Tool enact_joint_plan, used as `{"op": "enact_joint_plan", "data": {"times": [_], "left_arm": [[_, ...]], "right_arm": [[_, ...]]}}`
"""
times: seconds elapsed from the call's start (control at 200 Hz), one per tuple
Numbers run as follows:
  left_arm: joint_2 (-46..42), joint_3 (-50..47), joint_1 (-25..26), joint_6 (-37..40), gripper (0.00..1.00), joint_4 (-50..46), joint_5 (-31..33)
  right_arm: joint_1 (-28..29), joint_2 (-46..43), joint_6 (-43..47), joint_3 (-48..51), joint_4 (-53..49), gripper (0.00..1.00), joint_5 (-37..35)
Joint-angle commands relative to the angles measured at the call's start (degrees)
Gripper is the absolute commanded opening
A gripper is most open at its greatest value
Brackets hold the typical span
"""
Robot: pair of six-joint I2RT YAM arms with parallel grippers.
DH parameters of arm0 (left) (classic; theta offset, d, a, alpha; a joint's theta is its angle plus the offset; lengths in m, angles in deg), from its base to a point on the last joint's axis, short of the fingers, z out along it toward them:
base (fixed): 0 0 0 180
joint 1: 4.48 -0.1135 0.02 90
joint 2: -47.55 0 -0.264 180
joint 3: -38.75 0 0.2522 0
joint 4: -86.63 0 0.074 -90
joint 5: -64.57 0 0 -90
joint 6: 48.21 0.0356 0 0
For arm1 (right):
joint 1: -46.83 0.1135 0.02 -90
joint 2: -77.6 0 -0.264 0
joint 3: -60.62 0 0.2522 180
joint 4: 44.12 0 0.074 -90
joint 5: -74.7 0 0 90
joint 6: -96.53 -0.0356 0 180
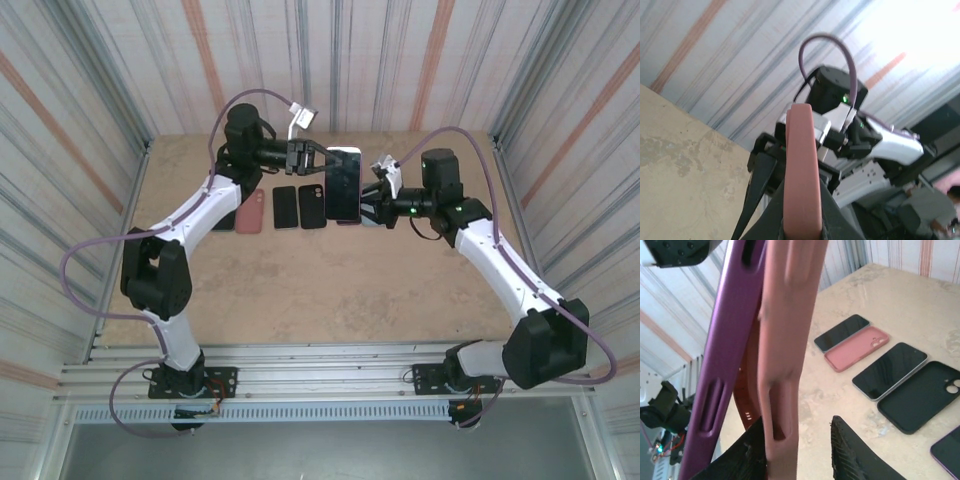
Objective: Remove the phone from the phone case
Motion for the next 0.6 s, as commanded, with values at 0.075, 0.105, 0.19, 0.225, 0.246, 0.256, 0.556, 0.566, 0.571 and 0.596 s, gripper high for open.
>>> {"op": "enact_joint_plan", "data": {"times": [0.075,0.105,0.19,0.225,0.246,0.256,0.556,0.566,0.571,0.596], "left_arm": [[-3.5,-3.0,0.9,-12.9,0.00,9.5,17.2],[-3.7,-3.4,1.0,-14.1,0.00,10.1,17.9],[-3.4,-3.7,1.4,-18.3,0.00,11.9,18.7],[-3.4,-3.7,1.4,-19.6,0.00,12.1,18.8],[-3.4,-3.9,1.5,-20.3,0.00,12.1,19.0],[-3.4,-4.0,1.5,-20.7,0.00,12.2,19.2],[-3.0,-5.9,2.3,-27.4,0.00,14.1,21.4],[-2.9,-6.0,2.2,-27.6,0.00,14.2,21.4],[-2.9,-6.0,2.2,-27.7,0.00,14.3,21.4],[-2.7,-6.1,2.3,-28.3,0.00,14.6,21.7]], "right_arm": [[1.3,-3.1,-27.8,6.1,25.1,0.38,2.4],[1.4,-3.1,-31.4,7.0,28.2,0.38,1.7],[1.5,-3.0,-38.5,8.3,33.8,0.38,-0.7],[1.6,-3.2,-40.6,8.9,35.7,0.38,-1.6],[1.6,-3.3,-41.7,9.1,36.7,0.38,-2.1],[1.6,-3.3,-42.1,9.2,37.3,0.38,-2.3],[2.3,-3.8,-52.3,11.5,44.1,0.34,-6.9],[2.2,-3.8,-52.5,11.6,44.2,0.33,-7.0],[2.2,-3.8,-52.6,11.6,44.3,0.33,-7.1],[2.2,-3.7,-53.1,11.6,44.2,0.32,-7.4]]}}
